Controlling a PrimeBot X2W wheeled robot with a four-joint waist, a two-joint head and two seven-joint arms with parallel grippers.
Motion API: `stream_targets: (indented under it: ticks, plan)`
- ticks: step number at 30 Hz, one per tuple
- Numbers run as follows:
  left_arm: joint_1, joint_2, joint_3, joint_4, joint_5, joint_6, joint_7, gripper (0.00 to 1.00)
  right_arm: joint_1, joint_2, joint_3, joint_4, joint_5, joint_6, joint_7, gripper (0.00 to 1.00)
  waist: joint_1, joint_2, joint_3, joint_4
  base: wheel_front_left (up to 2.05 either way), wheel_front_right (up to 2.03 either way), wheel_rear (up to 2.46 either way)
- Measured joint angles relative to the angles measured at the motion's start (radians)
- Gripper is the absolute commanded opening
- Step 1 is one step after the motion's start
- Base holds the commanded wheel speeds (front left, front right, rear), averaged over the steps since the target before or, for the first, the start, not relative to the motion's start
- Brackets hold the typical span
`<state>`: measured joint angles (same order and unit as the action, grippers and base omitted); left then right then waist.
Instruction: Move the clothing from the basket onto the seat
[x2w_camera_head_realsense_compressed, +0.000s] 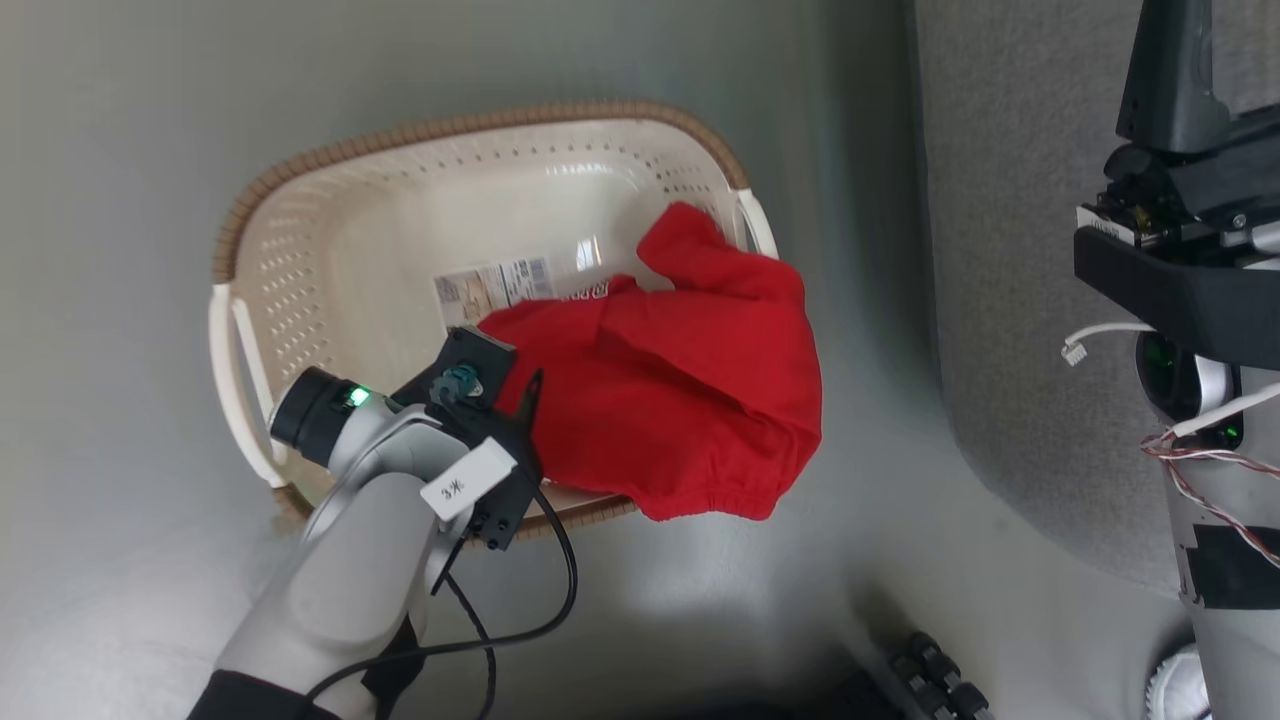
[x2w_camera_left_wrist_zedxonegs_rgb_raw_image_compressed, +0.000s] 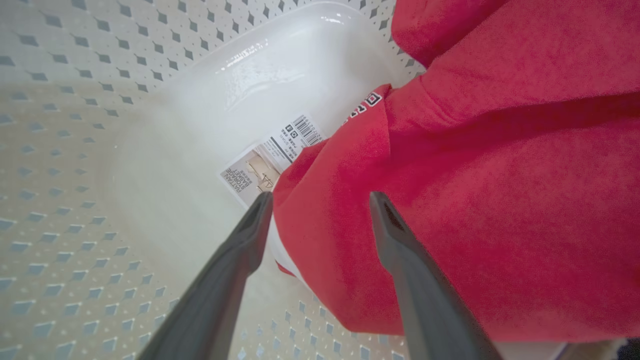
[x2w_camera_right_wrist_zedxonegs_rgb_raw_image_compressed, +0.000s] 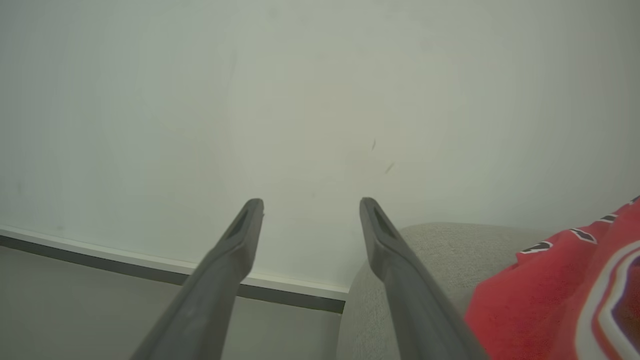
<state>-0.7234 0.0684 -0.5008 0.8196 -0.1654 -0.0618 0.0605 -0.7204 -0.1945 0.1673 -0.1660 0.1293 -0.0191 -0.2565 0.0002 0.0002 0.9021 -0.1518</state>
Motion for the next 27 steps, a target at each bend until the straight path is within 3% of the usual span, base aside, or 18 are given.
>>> stream_targets:
  ticks: [7,15,22,23,26,27]
  plan:
    - [-0.036,0.001,0.001,0.077,0.002,0.002,0.002,1.00,-0.028,0.006,0.014,0.008,-0.011,0.000,0.000,1.00,-0.0001,0.0000,0.072,-0.024,0.00,0.00,0.00]
    - [-0.075,0.012,0.021,0.133,0.006,0.036,-0.014,1.00,-0.047,0.024,0.046,0.008,-0.016,0.002,0.000,1.00,-0.0001,0.0000,0.096,-0.043,0.00,0.00,0.00]
    - [-0.100,0.018,0.022,0.182,0.007,0.036,-0.018,1.00,-0.051,0.032,0.060,0.015,-0.017,0.003,0.000,1.00,-0.0002,-0.0002,0.107,-0.064,0.00,0.00,0.00]
    - [-0.103,0.017,0.020,0.188,0.008,0.036,-0.018,0.91,-0.051,0.031,0.059,0.017,-0.018,0.003,0.000,1.00,-0.0002,-0.0002,0.108,-0.066,0.00,0.00,0.00]
    - [-0.114,0.014,0.018,0.196,0.008,0.035,-0.019,0.00,-0.051,0.031,0.057,0.021,-0.021,0.003,0.000,1.00,-0.0002,-0.0001,0.110,-0.070,0.00,0.00,0.00]
    - [-0.119,0.013,0.018,0.198,0.008,0.035,-0.021,0.00,-0.051,0.030,0.056,0.023,-0.021,0.003,0.000,1.00,-0.0002,-0.0002,0.110,-0.072,0.00,0.00,0.00]
